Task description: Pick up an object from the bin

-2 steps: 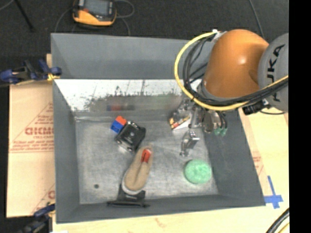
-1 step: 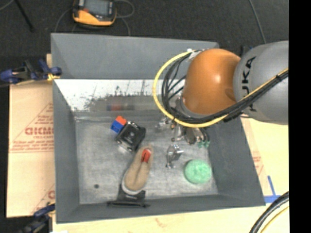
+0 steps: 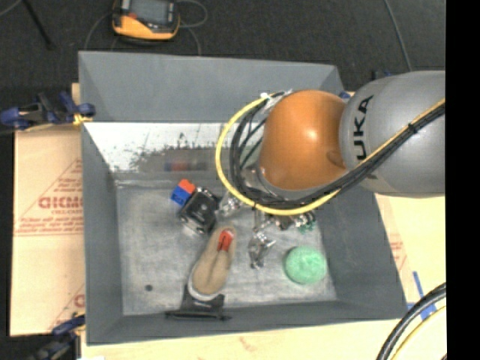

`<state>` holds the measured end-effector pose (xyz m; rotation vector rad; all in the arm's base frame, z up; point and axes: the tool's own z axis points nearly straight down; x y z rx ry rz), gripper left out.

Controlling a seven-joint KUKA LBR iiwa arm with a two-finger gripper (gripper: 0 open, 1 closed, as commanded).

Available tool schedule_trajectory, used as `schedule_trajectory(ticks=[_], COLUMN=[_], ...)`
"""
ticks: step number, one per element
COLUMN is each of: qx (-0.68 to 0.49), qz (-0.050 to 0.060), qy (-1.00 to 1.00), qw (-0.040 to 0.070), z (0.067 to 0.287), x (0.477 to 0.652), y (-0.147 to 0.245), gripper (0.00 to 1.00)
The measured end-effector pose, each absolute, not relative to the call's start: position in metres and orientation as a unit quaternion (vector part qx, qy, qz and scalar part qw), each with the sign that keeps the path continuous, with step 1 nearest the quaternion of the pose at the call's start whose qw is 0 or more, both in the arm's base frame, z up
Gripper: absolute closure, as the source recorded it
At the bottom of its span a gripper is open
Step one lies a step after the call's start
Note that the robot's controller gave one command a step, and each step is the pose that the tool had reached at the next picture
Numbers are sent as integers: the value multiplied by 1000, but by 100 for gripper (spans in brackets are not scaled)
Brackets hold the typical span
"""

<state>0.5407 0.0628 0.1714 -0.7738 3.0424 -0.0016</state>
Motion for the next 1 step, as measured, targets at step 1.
schedule_trajectory(ticks=[1], qx=[-393], qz=[0], qy=[920], qw=[1], z=[158], x=[541], y=[90], gripper=[0])
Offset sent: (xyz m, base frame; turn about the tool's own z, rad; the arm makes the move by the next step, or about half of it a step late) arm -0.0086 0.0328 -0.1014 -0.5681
